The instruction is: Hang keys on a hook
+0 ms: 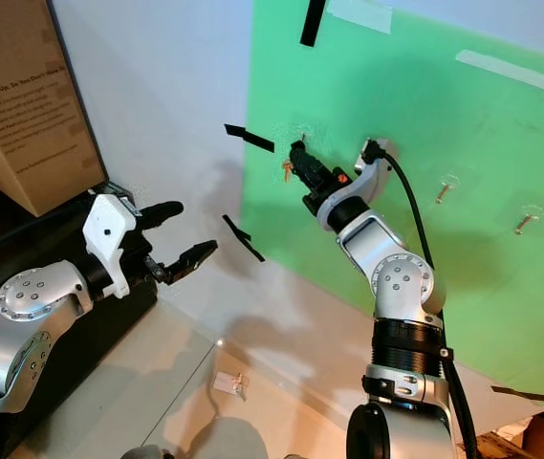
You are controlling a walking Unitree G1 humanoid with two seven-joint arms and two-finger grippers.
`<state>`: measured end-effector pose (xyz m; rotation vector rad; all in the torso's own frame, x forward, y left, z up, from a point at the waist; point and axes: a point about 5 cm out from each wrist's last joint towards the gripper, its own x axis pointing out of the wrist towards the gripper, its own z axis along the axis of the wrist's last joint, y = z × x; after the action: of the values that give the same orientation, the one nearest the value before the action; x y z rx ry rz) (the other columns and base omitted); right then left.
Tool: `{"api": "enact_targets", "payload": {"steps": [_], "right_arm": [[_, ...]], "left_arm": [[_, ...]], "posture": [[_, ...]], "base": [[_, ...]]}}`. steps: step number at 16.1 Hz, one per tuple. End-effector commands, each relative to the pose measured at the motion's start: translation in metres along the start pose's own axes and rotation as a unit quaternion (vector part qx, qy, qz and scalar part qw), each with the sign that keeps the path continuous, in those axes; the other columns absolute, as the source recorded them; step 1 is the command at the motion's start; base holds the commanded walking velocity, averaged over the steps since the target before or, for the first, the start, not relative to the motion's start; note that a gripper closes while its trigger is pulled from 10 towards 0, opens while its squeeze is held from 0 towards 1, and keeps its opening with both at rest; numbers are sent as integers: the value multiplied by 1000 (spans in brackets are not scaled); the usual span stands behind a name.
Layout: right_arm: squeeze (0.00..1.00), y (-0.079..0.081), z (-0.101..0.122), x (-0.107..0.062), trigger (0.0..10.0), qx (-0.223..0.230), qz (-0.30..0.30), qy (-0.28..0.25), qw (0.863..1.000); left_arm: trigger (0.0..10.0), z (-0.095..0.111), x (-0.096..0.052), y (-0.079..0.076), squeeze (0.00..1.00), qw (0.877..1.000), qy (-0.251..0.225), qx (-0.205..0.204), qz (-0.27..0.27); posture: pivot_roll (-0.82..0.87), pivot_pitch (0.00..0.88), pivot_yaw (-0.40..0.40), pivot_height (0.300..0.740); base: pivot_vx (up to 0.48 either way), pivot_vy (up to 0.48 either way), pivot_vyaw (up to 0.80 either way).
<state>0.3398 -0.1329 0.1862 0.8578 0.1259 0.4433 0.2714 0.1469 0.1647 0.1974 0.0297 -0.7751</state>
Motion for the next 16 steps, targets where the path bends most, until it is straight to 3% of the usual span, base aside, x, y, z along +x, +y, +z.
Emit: {"api": "enact_targets", "payload": {"steps": [1,16], "right_arm": [[0,8,12,2,10000,-3,12,-24,1000],[0,-10,10,0,10000,-12,-48,-19,999]], "left_arm": [[10000,6,2,-1,0,1000,-7,7,-8],[10000,6,3,0,0,1000,-6,10,-13]], "posture": [[-9,0,-71,740],[-12,0,-63,740]], "base": [[0,0,0],[0,0,0]]}}
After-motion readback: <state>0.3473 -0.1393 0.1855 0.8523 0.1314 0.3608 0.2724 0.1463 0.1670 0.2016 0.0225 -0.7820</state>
